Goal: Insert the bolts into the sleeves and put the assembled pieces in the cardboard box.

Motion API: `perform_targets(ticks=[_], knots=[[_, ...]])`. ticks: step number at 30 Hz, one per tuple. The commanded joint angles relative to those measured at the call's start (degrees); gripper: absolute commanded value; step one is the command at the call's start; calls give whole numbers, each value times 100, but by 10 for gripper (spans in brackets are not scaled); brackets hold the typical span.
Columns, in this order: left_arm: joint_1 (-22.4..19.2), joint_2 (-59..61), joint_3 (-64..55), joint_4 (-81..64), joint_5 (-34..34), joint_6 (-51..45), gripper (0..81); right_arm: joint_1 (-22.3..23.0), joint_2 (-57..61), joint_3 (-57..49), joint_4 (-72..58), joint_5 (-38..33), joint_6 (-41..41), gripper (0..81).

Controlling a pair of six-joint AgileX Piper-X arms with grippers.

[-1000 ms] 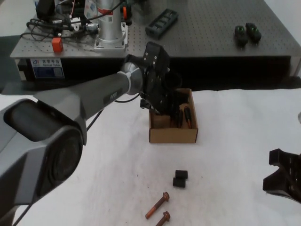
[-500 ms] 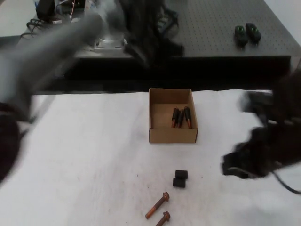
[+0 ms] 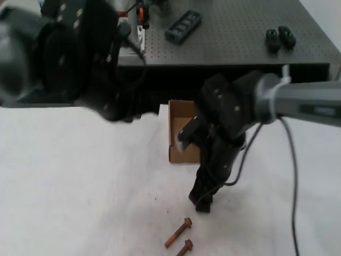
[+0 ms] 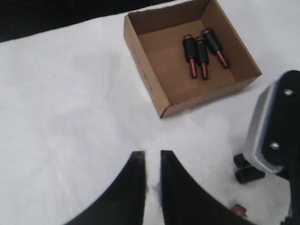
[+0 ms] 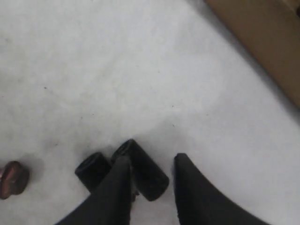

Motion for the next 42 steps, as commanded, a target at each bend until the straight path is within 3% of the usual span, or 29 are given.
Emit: perform_targets(ticks=[1, 13, 31, 33, 37, 42], knots=[[-2, -391, 515, -98, 147, 163, 90, 89, 245, -203, 138, 139, -238, 225], [-2, -474, 570, -73, 342, 212, 90, 107, 268, -188, 703, 19, -565, 225], [-2, -474, 570, -62, 599, 498, 90, 107, 584, -188, 393, 158, -618, 218], [-2, -474, 570, -51, 611, 565, 90, 107, 582, -188, 285, 153, -608, 182], [-2, -427, 570, 121, 1270, 866, 90, 69, 507, -200, 297, 388, -544, 22], [-114, -47, 570, 324, 1800, 1143, 132, -228, 171, -200, 285, 195, -201, 47]])
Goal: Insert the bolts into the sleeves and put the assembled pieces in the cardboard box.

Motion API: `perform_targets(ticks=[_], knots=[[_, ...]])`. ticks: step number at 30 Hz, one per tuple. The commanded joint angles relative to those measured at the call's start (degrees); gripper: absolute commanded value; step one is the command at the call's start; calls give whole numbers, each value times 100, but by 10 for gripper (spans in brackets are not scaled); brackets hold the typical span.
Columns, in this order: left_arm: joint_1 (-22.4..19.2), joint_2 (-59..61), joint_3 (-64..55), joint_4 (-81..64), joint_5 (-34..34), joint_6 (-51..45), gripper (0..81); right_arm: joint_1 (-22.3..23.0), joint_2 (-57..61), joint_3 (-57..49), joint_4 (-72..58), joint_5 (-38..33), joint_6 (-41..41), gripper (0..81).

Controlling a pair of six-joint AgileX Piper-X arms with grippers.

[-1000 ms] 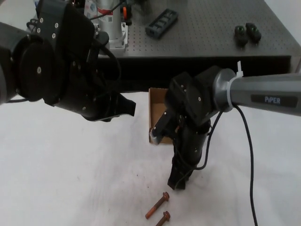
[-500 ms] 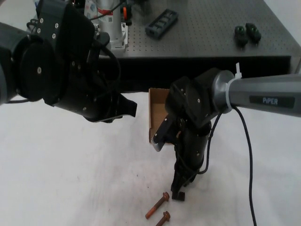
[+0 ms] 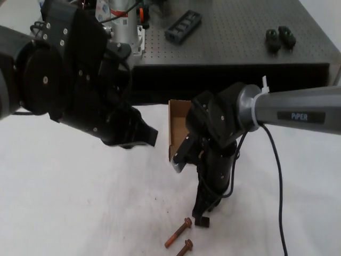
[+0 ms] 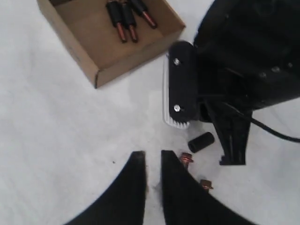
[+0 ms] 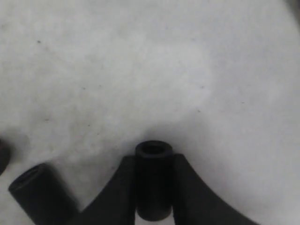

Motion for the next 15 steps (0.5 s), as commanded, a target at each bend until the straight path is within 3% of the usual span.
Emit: perform_targets(ticks=[1, 5, 10, 15], knots=[[-162, 379, 0, 89, 263, 382, 174, -126, -222, -35, -77, -67, 115, 47], [-563, 912, -11, 29, 235, 699, 339, -553, -924, -35, 126, -526, 504, 47], [-1105, 1622, -89, -187, -319, 976, 328, -1156, -2002, 368, 302, -1200, 881, 47], [-1515, 2293, -501, -98, -936, 1276, 302, -1533, -3134, 1327, 222, -1269, 882, 47]])
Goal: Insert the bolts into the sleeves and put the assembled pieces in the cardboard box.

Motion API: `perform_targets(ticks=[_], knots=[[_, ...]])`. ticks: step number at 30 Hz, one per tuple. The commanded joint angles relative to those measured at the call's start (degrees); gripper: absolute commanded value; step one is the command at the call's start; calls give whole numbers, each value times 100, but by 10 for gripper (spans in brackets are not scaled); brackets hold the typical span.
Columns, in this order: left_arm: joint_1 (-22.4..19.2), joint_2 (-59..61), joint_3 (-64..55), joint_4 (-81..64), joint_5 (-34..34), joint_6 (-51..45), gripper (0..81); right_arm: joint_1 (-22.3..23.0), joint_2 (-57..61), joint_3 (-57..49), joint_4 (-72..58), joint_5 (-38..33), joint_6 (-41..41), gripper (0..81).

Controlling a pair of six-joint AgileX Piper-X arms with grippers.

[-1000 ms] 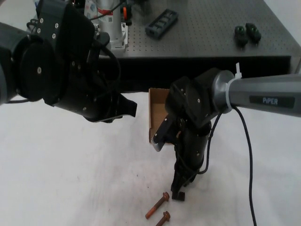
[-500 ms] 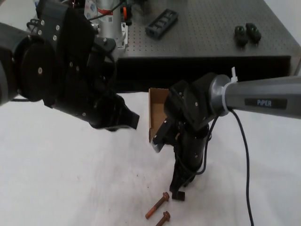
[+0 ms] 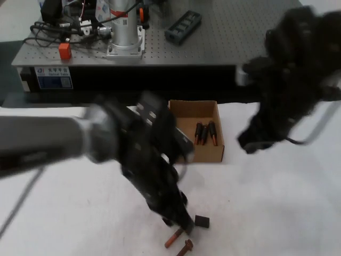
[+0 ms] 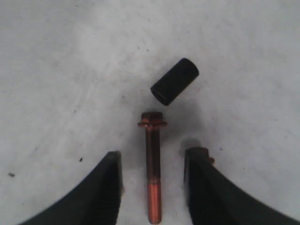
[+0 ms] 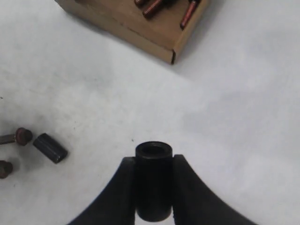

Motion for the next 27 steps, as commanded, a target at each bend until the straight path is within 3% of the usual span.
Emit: perform_targets(ticks=[1, 9, 17, 20, 25, 27], knots=[[-49, 32, -129, 0, -199, 134, 302, -237, -846, 695, -53, -150, 98, 47], [-144, 554, -579, 341, -700, 293, 302, -389, -2013, 1540, -238, -150, 297, 47], [-144, 568, -578, 688, -682, 403, 300, -389, -2379, 1646, -209, -150, 400, 47], [-144, 568, -578, 729, -682, 346, 225, -389, -2396, 1646, -209, -150, 416, 47], [-144, 568, -578, 600, -419, 205, 31, -389, -2396, 1646, -93, -150, 416, 47], [-144, 568, -578, 498, -420, 66, 8, -389, -2396, 1646, -78, -150, 416, 47]])
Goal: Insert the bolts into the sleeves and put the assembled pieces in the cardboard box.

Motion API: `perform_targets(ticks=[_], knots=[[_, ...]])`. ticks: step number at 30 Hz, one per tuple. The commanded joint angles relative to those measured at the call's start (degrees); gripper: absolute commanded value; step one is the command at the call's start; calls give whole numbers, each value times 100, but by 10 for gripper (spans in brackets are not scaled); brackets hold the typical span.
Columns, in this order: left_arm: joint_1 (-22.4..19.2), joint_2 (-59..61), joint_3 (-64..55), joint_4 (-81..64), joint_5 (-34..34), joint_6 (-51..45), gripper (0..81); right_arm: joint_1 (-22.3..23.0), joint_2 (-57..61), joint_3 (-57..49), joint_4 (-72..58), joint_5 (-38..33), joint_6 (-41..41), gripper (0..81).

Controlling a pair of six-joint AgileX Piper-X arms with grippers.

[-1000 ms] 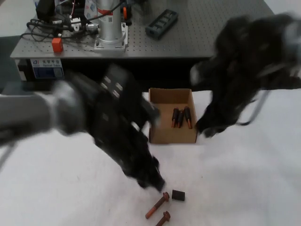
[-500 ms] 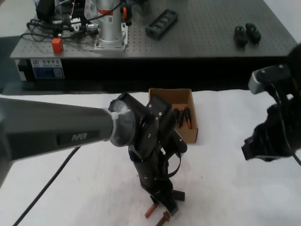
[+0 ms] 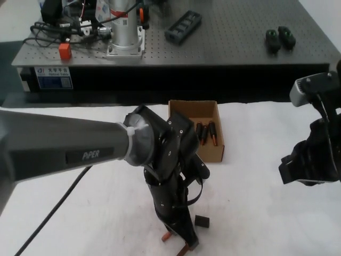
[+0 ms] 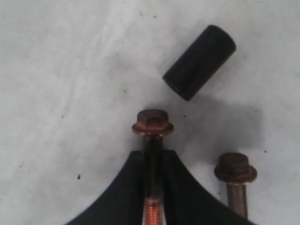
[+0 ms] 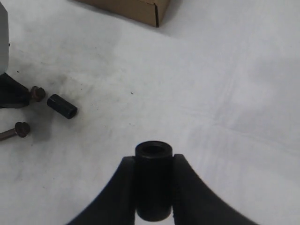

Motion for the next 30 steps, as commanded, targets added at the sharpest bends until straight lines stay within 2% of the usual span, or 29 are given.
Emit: perform_targets(ticks=[1, 8, 12, 15, 19, 24, 30], knots=[[-17, -4, -65, -191, 57, -216, 6, -31, -95, -11, 32, -84, 27, 47], [37, -515, -218, -378, 48, -1063, 6, -31, -603, 183, -2, -448, 217, 47], [179, -1454, 87, -899, 107, -1688, 6, 11, -1155, 707, -185, -1307, 774, 47], [299, -2264, 728, -1914, 694, -2436, 6, 227, -1442, 1246, -784, -2256, 1439, 47], [344, -3126, 1665, -3924, 1439, -3595, 6, 878, -1468, 1912, -2312, -3006, 2495, 47], [344, -3570, 2299, -5369, 2053, -4715, 6, 1620, -1161, 2210, -4387, -3120, 3498, 47], [344, -3601, 2332, -5459, 2114, -4784, 6, 1806, -929, 2210, -5121, -2487, 3759, 47]])
